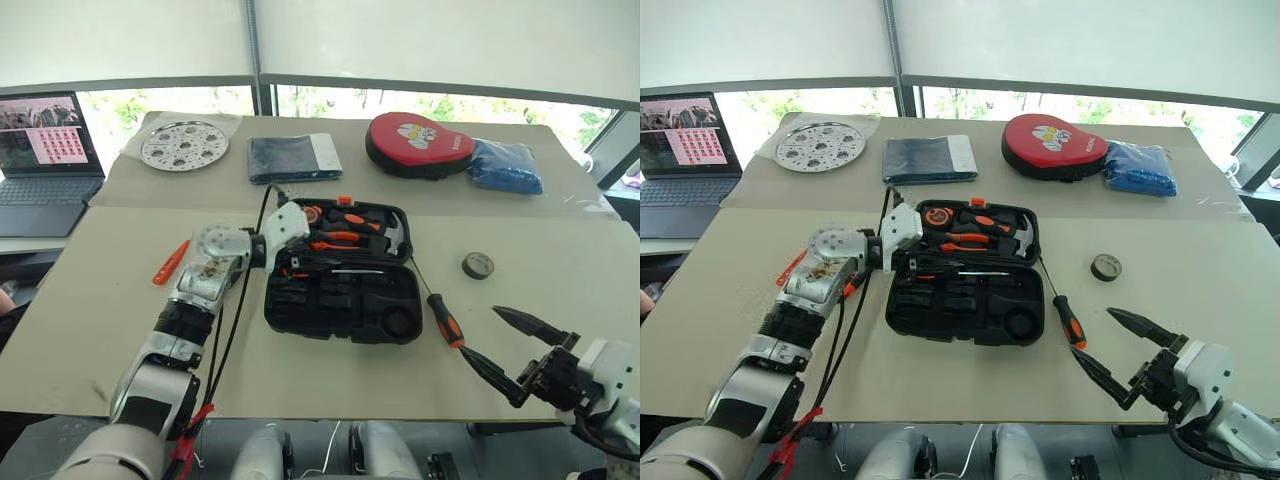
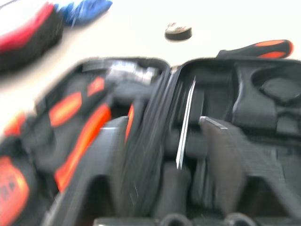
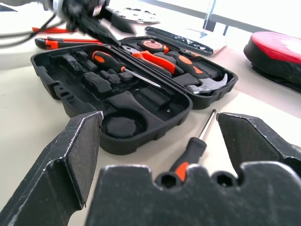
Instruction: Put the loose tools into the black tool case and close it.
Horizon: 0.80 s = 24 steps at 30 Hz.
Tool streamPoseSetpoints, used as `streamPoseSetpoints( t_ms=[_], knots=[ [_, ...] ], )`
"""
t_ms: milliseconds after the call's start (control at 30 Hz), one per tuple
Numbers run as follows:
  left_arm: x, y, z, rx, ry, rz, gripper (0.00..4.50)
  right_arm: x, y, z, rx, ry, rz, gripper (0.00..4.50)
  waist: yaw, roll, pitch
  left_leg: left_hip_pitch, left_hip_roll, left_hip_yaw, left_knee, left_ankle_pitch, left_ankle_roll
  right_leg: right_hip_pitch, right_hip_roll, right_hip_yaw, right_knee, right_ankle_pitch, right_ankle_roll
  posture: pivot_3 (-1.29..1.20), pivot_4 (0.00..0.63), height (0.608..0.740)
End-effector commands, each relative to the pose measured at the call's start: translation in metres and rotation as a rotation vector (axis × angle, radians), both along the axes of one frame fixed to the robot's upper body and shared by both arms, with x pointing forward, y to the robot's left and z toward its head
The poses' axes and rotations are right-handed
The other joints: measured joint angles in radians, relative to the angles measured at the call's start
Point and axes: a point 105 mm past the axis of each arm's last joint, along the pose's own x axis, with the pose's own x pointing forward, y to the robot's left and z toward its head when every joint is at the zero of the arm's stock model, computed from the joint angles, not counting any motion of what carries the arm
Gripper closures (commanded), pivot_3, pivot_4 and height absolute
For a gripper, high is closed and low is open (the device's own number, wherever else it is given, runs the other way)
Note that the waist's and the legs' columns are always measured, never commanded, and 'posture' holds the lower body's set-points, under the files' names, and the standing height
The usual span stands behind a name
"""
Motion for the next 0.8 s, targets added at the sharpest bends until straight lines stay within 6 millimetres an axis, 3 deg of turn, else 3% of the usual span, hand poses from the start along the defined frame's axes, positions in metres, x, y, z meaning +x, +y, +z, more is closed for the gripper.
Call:
streamPoseSetpoints(
  t_ms=[33, 67, 367, 533, 600, 700, 800],
  knots=[
    [0.003, -0.01, 0.002, -0.008, -0.015, 0.001, 3.61, 0.003, 0.006, 0.01, -0.005, -0.038, 0.016, 0.0, 0.003, 0.0, 0.0, 0.0, 0.0, 0.0, 0.0, 0.0, 0.0, 0.0, 0.0, 0.0, 0.0, 0.0, 0.0, 0.0, 0.15, 0.74],
    [0.001, -0.011, -0.003, 0.011, -0.003, -0.01, 3.94, 0.004, 0.006, 0.011, -0.005, -0.04, 0.018, 0.0, 0.003, 0.0, 0.0, -0.001, 0.0, -0.001, 0.001, 0.0, 0.001, 0.0, 0.0, 0.0, -0.001, 0.0, 0.0, 0.0, 0.15, 0.74],
    [0.004, -0.005, -0.046, 0.212, 0.123, 0.08, 3.94, 0.006, 0.009, 0.015, -0.004, -0.047, 0.016, 0.0, 0.003, 0.003, -0.003, 0.003, -0.001, -0.001, 0.0, -0.001, 0.002, 0.005, -0.001, 0.0, -0.002, 0.0, 0.0, 0.0, 0.15, 0.74],
    [0.006, -0.012, -0.047, 0.187, 0.168, 0.103, 3.94, 0.005, 0.011, 0.017, 0.004, -0.049, 0.007, 0.0, 0.005, 0.007, -0.006, 0.008, -0.001, -0.001, 0.0, -0.001, 0.002, 0.01, -0.001, 0.001, -0.001, 0.0, 0.001, 0.0, 0.15, 0.74],
    [0.003, -0.016, -0.03, 0.095, 0.124, 0.063, 3.94, 0.005, 0.008, 0.022, 0.014, -0.057, -0.029, 0.0, 0.005, 0.008, -0.006, 0.01, -0.001, -0.001, 0.0, -0.001, 0.002, 0.011, -0.001, 0.002, -0.002, 0.0, 0.001, 0.0, 0.15, 0.74],
    [0.002, 0.002, 0.015, -0.104, -0.032, 0.032, 3.24, 0.002, -0.006, 0.027, 0.028, -0.048, -0.123, 0.0, 0.0, 0.009, -0.007, 0.009, 0.0, 0.0, 0.0, -0.001, 0.002, 0.008, -0.001, 0.003, -0.001, 0.0, 0.001, 0.0, 0.15, 0.74],
    [-0.008, 0.033, 0.046, -0.245, -0.118, -0.005, 2.03, -0.004, -0.025, 0.018, -0.01, 0.01, -0.238, 0.0, -0.005, 0.008, -0.006, 0.0, 0.001, -0.001, 0.0, 0.0, 0.0, -0.001, 0.0, 0.003, 0.0, 0.001, 0.0, 0.0, 0.15, 0.74]
  ],
)
